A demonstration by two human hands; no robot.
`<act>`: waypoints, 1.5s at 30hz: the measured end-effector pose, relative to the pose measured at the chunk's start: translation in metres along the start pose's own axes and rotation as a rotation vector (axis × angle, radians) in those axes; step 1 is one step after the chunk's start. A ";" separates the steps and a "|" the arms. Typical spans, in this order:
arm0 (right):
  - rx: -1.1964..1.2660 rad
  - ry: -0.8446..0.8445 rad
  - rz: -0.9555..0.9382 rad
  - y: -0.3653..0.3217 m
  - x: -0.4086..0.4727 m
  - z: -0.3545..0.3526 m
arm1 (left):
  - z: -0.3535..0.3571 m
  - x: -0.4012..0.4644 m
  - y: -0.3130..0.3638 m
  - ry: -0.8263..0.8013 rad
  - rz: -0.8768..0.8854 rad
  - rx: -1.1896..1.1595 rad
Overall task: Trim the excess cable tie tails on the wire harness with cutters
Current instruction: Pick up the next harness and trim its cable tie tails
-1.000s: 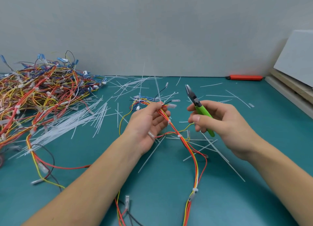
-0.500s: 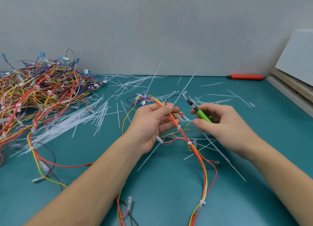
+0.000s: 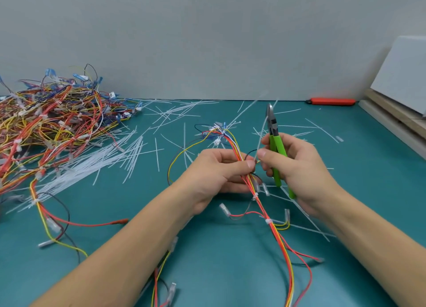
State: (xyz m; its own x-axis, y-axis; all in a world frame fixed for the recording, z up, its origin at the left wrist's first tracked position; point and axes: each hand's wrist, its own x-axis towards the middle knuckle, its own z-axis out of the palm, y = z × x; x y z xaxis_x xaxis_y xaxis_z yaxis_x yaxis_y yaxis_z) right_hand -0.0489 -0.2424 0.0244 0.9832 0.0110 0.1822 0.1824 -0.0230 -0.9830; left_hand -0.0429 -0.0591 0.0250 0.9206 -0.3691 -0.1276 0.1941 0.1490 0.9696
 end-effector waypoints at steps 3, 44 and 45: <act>0.003 -0.013 0.030 -0.004 0.000 -0.002 | -0.003 0.001 0.002 0.011 -0.009 -0.003; -0.765 -0.294 -0.217 -0.012 0.007 -0.043 | -0.011 0.003 0.007 0.183 0.099 -0.035; -0.770 -0.300 -0.218 -0.011 0.007 -0.043 | -0.011 0.003 0.007 0.184 0.096 -0.032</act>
State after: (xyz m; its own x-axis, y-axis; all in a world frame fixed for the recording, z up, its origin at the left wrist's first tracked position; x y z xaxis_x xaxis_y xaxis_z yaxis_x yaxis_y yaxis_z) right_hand -0.0439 -0.2845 0.0380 0.9019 0.3562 0.2444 0.4281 -0.6611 -0.6162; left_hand -0.0352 -0.0494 0.0289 0.9812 -0.1784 -0.0739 0.1106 0.2057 0.9723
